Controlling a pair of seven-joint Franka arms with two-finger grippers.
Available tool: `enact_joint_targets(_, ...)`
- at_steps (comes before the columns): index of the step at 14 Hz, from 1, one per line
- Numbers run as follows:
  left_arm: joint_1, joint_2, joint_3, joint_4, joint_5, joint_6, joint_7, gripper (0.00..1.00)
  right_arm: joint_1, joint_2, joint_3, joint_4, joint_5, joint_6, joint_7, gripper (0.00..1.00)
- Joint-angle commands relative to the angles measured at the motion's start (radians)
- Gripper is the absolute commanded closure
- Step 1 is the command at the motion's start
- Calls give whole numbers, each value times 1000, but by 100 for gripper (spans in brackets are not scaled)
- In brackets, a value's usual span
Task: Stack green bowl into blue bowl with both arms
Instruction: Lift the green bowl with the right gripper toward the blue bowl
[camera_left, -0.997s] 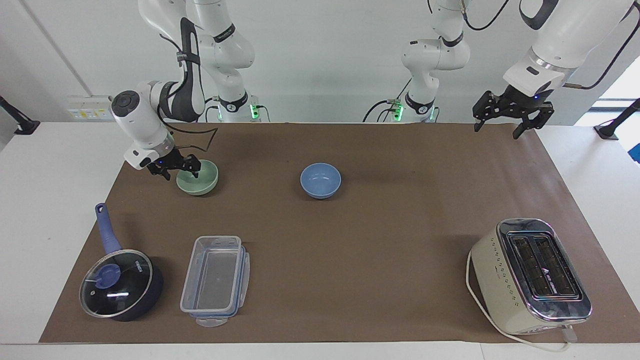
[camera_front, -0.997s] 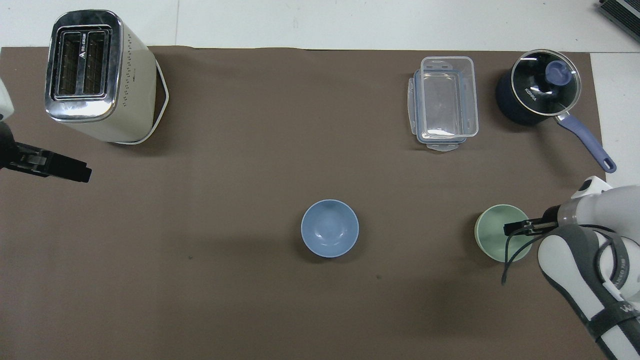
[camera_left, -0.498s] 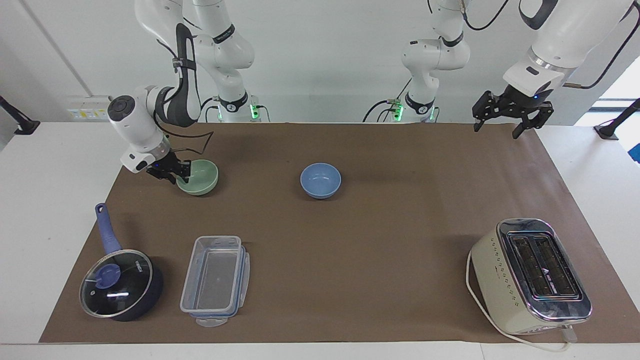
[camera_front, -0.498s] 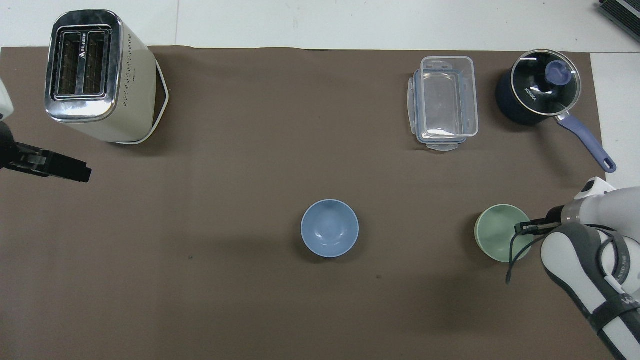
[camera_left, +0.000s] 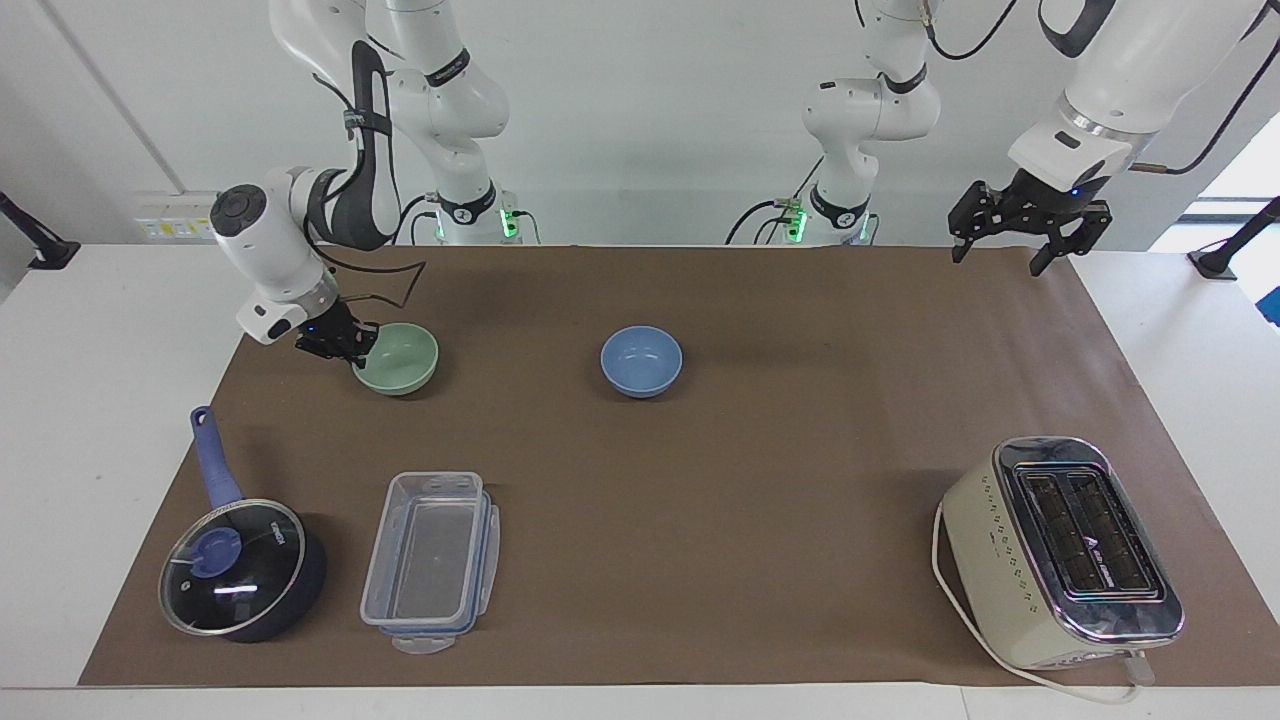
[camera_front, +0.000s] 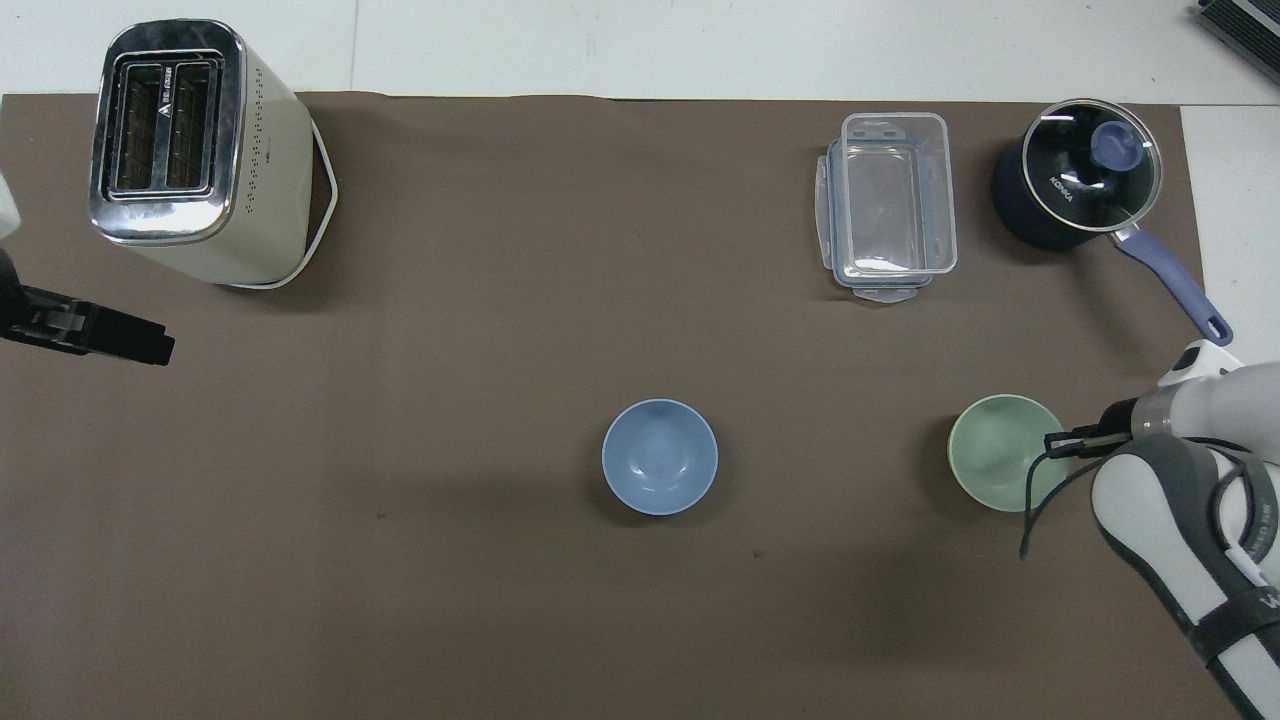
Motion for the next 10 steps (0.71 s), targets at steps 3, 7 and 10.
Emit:
enact_joint_targets(3, 8, -24, -9, -27, 16, 6, -14, 0, -2, -12, 25, 149, 43, -153, -13, 100)
enact_joint_targets(7, 5, -23, -9, -25, 14, 7, -12, 0, 25, -14, 93, 238, 126, -265, 101, 100)
enact_joint_targets(10, 3, -23, -9, -27, 13, 9, -12, 0, 172, -14, 119, 262, 126, -314, 357, 100)
